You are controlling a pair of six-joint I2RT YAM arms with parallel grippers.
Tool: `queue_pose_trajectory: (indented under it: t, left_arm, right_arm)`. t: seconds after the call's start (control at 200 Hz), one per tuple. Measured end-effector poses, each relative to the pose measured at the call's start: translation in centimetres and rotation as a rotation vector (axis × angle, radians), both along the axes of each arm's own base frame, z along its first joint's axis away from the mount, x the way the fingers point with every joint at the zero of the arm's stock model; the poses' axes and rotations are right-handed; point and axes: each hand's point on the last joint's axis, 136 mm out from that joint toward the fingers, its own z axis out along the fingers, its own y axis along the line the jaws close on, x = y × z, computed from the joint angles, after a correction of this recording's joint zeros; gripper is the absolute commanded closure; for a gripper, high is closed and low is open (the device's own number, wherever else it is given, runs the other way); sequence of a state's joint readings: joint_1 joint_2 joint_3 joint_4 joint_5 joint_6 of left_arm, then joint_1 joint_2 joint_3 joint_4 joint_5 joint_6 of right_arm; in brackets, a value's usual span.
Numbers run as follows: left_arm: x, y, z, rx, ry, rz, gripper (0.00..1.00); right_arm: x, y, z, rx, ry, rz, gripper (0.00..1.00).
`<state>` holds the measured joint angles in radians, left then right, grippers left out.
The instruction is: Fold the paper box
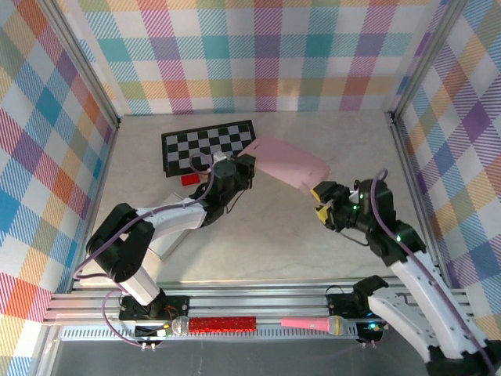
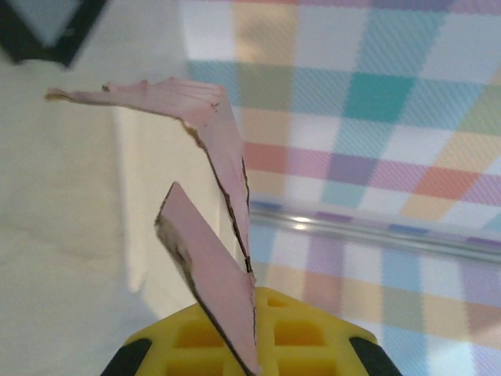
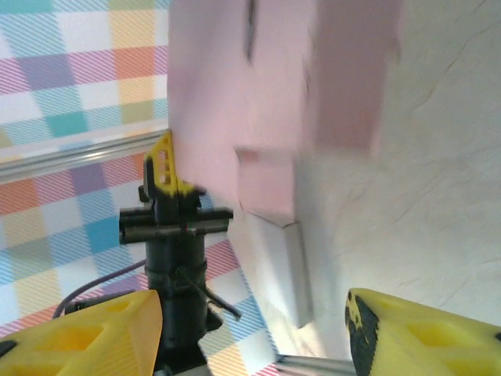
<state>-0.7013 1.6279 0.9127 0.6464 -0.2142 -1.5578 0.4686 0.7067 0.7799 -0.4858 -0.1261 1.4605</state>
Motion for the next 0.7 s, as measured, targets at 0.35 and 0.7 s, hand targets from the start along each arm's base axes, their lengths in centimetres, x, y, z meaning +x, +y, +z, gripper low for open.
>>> queue_pose_trajectory:
  t: [0.35, 0.7]
  left_arm:
    - [0.7, -1.9, 0.9, -0.037, -0.016, 0.078, 1.00]
    - [1.0, -0.7, 1.4, -0.110, -0.024, 0.164, 1.00]
  right_arm:
    - [5.8, 4.8, -1.4, -0.052, -0.042, -0.221, 0.34]
    - [9.6, 7.1, 2.2, 0.021, -0.174, -0.263, 0.50]
